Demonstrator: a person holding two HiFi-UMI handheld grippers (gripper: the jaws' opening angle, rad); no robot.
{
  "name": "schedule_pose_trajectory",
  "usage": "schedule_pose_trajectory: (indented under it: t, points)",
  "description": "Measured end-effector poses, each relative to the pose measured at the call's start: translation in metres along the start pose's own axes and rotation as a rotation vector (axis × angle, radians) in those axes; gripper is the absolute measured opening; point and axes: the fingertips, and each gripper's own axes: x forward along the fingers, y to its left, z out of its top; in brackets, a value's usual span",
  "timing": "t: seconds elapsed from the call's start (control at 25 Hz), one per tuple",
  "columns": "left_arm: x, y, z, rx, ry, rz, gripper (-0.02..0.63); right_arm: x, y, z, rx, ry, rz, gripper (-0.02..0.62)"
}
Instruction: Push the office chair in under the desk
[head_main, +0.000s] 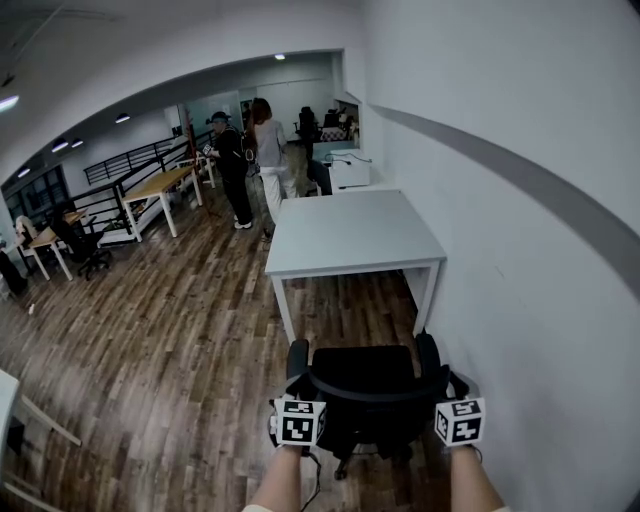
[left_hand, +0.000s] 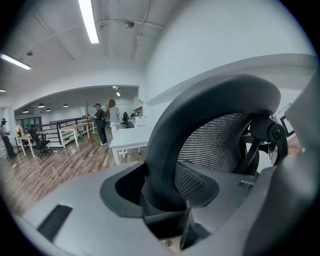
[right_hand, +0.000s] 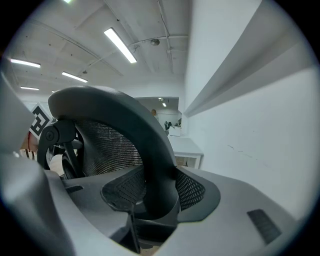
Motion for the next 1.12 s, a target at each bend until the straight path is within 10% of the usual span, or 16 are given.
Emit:
schedule_pose_trajectory:
  t: [1.12]
  points:
    - [0.112, 0.037, 0.051, 0.006, -0.009, 0.011, 0.184, 0.118, -0.03, 0.035, 0.002, 0.002, 0.022, 0.206]
